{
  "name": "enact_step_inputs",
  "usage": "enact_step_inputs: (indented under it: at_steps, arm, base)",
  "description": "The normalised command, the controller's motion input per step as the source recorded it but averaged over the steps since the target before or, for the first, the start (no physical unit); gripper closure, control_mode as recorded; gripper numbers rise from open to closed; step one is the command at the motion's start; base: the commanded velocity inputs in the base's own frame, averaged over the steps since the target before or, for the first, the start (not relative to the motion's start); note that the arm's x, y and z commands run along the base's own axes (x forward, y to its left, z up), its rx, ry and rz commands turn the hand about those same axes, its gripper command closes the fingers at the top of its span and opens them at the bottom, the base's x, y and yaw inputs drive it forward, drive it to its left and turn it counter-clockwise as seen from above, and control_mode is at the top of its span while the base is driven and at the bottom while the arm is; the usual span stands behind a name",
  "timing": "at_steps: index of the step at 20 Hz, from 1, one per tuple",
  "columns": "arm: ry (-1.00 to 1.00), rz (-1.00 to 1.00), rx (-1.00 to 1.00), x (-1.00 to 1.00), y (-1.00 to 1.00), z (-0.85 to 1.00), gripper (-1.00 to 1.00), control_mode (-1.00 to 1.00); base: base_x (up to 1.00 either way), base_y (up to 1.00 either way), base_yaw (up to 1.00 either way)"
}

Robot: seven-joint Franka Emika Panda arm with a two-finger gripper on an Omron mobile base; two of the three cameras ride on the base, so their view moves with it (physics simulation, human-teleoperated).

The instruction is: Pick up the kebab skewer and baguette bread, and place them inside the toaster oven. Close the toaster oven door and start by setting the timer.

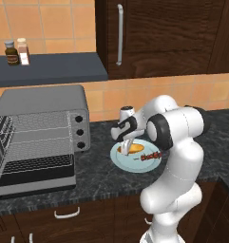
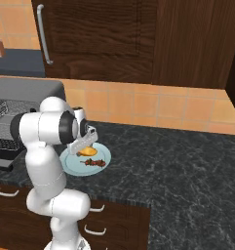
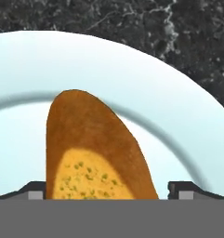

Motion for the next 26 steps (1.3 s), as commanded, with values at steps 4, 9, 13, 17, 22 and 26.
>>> enact_step_inputs:
  at_steps: [4,9,13,17,22,26]
  arm:
    - [0.04,0.0,0.0,-0.19,-0.02,-0.02,1.0,-1.0]
    - [0.09,0.0,0.0,-0.48,0.03,0.47,1.0,-1.0]
    - [0.12,-0.06,0.01,-0.53,0.53,0.53,1.0,-1.0]
    - [0.0,-0.29,0.03,-0.84,1.0,0.07,1.0,-1.0]
    - [0.01,-0.39,0.03,-0.45,1.0,0.14,1.0,-1.0]
    - [0.02,-0.34,0.03,-0.05,1.0,0.14,1.0,-1.0]
  base:
    - [0.0,0.0,0.0]
    - [0.0,0.0,0.0]
    - [0.0,0.0,0.0]
    - [0.0,0.0,0.0]
    - [0.0,0.0,0.0]
    - [0.0,0.0,0.0]
